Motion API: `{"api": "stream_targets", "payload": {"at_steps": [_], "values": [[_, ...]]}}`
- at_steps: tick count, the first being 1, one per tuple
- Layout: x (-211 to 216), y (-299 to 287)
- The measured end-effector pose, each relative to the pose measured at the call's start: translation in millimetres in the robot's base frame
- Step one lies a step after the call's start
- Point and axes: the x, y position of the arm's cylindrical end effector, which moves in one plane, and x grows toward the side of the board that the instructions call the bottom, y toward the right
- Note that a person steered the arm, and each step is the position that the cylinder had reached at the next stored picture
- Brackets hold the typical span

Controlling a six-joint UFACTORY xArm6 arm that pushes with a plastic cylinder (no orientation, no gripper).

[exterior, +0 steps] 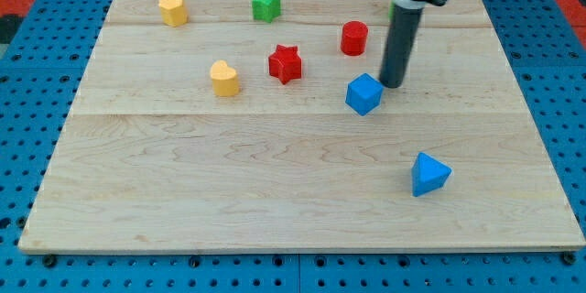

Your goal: Push the blue cube towards center

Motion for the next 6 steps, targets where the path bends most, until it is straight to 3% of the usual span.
{"api": "stream_targets", "payload": {"at_steps": [1, 3, 6], "values": [[20, 30], [45, 3], [39, -51]]}}
